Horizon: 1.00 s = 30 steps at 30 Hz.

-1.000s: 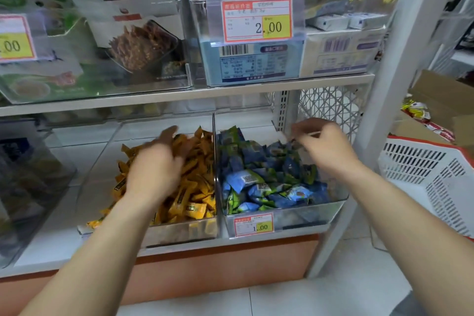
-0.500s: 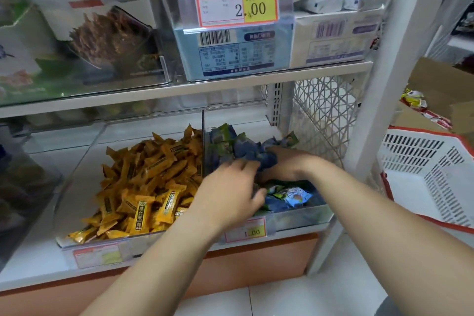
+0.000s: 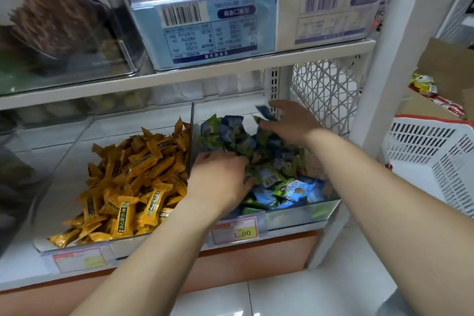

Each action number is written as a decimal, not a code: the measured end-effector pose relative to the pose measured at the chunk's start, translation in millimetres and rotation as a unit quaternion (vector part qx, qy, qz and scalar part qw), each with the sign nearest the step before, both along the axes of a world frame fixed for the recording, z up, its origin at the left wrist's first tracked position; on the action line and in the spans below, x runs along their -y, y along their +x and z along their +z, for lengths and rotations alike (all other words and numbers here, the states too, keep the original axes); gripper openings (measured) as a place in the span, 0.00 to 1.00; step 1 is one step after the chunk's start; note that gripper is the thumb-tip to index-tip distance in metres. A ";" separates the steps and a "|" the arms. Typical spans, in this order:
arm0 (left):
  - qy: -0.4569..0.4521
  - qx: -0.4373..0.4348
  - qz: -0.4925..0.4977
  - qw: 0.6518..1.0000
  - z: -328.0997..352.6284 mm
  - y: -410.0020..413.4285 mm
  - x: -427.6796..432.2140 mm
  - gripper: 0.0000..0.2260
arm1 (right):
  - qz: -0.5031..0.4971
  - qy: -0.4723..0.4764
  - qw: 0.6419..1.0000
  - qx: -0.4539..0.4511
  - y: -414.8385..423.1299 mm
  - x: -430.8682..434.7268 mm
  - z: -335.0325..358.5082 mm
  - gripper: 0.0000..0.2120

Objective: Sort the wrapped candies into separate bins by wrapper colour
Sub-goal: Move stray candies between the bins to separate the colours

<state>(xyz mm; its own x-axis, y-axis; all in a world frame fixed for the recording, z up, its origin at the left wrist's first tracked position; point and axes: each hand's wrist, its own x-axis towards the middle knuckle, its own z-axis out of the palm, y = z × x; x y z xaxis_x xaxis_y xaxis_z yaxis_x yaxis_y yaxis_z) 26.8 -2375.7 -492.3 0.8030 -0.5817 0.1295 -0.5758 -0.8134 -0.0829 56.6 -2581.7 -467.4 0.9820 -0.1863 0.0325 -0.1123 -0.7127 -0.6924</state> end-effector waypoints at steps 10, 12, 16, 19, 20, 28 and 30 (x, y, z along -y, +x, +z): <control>0.133 -0.197 0.001 0.971 36.9 25.2 19.6 0.23 | 0.018 -0.101 0.995 0.012 -79.1 -15.6 5.2 0.21; 0.092 -0.228 -0.013 0.969 46.8 35.1 30.5 0.21 | 0.054 -0.133 0.990 0.002 -105.6 -23.0 -2.4 0.21; -0.098 -0.213 -0.089 0.968 45.2 42.9 64.0 0.11 | 0.025 -0.221 0.974 0.039 -146.0 -29.5 -19.9 0.17; -0.095 -0.332 -0.116 0.931 25.7 42.5 80.6 0.22 | 0.000 -0.257 0.965 0.061 -161.4 -24.7 -26.4 0.11; -0.072 -0.354 -0.122 0.925 17.0 42.0 83.9 0.25 | 0.003 -0.256 0.965 0.058 -163.3 -21.4 -27.9 0.11; 0.015 -0.261 -0.094 0.961 1.3 61.9 80.7 0.18 | 0.065 -0.296 0.953 0.000 -180.3 -10.7 -34.1 0.16; 0.023 -0.178 -0.075 0.981 7.5 70.7 70.8 0.15 | 0.080 -0.309 0.948 -0.006 -181.2 -10.6 -36.9 0.17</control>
<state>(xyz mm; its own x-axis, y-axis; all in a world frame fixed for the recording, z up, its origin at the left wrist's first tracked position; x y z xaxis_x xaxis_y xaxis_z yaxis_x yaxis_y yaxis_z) 97.5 -2446.4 -484.7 0.6974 -0.6956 -0.1725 -0.6882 -0.7172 0.1098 -124.6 -2571.1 -504.3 0.9971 0.0149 0.0752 0.0252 -0.9902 -0.1372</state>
